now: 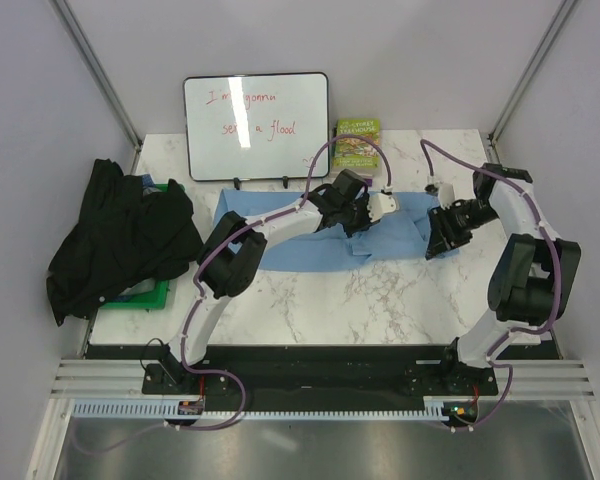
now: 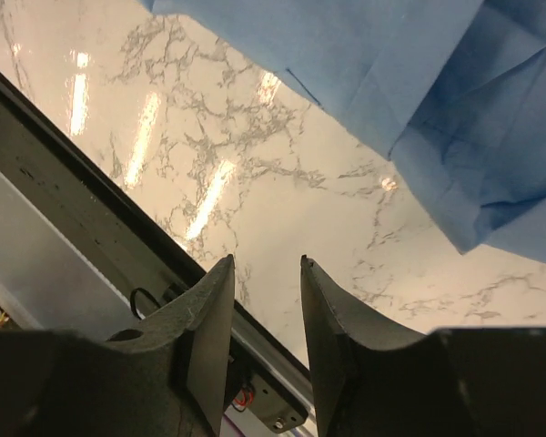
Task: Fold and stack the long sleeve shirts
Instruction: Fold the shirt
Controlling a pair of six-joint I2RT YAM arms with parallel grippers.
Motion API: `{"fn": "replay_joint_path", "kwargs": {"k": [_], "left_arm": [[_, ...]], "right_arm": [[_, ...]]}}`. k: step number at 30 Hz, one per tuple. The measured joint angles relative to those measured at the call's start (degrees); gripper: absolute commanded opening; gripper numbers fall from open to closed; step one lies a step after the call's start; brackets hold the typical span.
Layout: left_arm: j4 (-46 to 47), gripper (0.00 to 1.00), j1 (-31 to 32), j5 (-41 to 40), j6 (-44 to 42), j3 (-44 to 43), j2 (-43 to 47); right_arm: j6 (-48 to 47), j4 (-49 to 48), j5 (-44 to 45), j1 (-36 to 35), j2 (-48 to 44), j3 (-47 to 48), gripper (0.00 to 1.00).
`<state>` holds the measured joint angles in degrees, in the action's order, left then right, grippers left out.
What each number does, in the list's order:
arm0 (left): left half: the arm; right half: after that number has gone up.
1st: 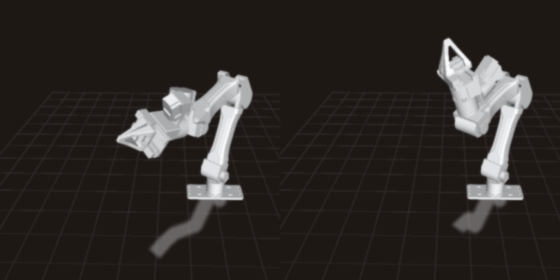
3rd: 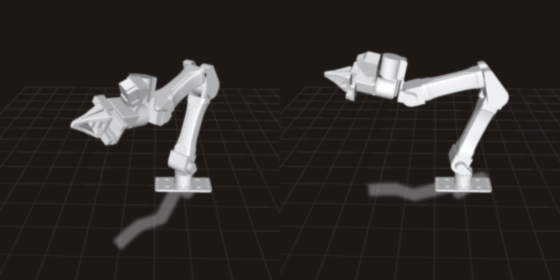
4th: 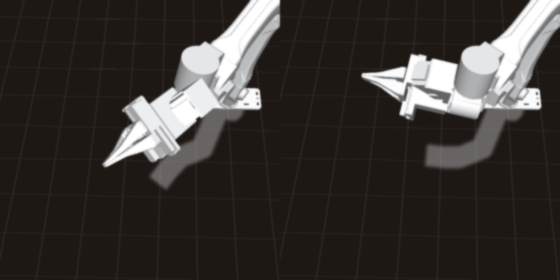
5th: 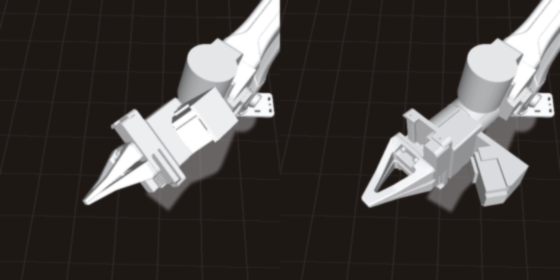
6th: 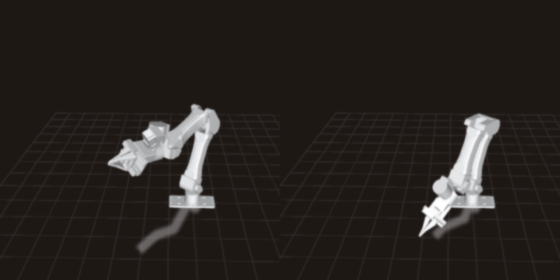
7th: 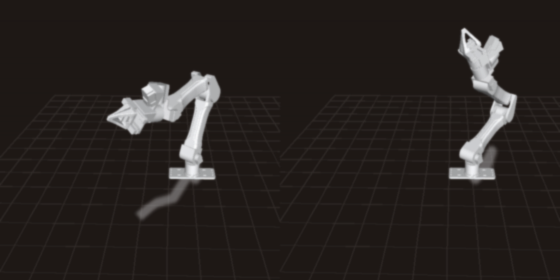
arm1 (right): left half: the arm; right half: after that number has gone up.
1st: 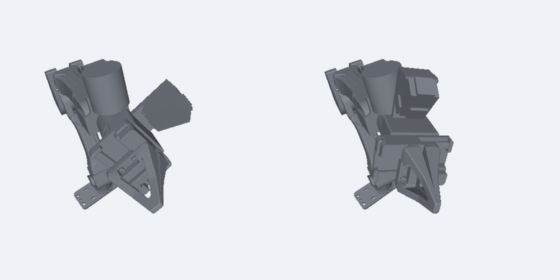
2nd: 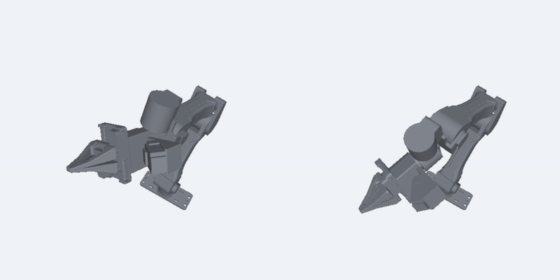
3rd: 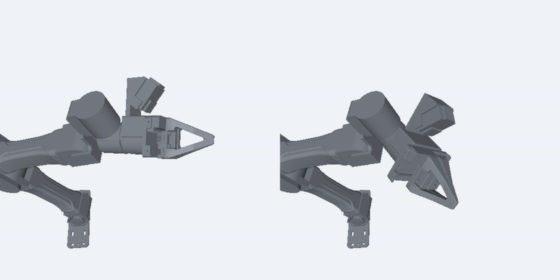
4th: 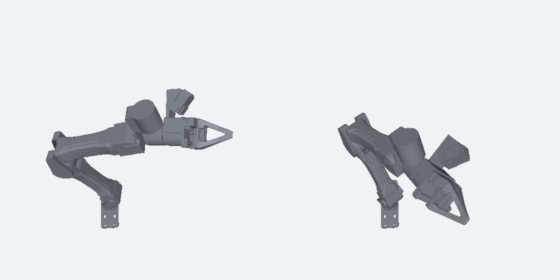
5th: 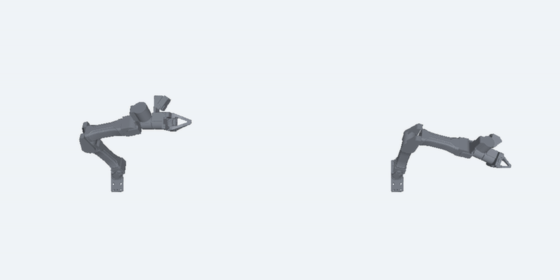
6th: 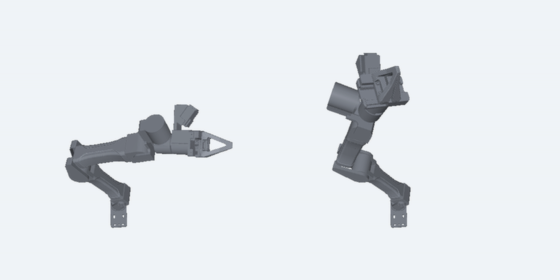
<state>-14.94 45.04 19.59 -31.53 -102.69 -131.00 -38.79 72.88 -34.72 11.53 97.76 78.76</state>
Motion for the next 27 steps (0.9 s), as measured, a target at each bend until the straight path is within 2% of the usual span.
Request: {"fn": "replay_joint_path", "kwargs": {"k": [6,13,19,22,23,25,27], "left_arm": [[0.0,0.02,0.0,0.0,0.1,-0.1,0.0],[0.0,0.02,-0.1,0.0,0.1,-0.1,0.0],[0.0,0.02,-0.1,0.0,0.0,-0.1,-0.1],[0.0,0.02,-0.1,0.0,0.0,-0.1,-0.2],[0.0,0.02,-0.1,0.1,0.1,-0.1,-0.3],[0.0,0.02,-0.2,0.0,0.1,-0.1,-0.5],[-0.1,0.02,-0.2,0.0,0.1,-0.1,-0.7]], "right_arm": [[2.2,-4.2,0.6,-0.8,1.9,-4.6,0.47],[7.0,-16.7,0.9,-1.1,3.3,-6.9,0.47],[9.6,-23.5,1.1,-1.6,4.6,-8.3,0.48],[10.3,-25.8,1.1,-1.6,4.8,-8.9,0.39],[10.4,-26.1,1.1,-1.7,5.0,-9.0,0.32],[10.5,-26.5,1.0,-1.8,5.4,-9.0,0.26],[10.5,-26.1,0.8,-1.9,5.6,-9.0,0.15]]}}
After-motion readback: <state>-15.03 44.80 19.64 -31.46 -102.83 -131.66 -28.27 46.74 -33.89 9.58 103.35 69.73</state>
